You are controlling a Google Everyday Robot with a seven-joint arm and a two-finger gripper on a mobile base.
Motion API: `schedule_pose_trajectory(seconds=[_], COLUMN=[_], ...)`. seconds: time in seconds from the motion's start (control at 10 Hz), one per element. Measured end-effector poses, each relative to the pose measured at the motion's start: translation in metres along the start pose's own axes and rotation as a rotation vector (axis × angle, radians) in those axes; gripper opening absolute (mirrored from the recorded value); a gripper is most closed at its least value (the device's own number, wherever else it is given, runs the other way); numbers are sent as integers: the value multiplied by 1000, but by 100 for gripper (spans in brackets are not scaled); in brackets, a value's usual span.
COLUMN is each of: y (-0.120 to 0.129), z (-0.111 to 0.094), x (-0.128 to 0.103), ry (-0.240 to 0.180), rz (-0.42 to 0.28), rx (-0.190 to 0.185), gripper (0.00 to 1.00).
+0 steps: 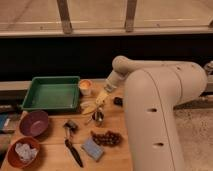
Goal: Place banana in metal cup
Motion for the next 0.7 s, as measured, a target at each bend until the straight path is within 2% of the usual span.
schedule_pose_trajectory(seconds=[0.3,0.7], y=[3,12], z=[28,53], x=[-2,-15], ry=[22,41], rz=[-26,-68], rx=[-41,-76], gripper=[78,78])
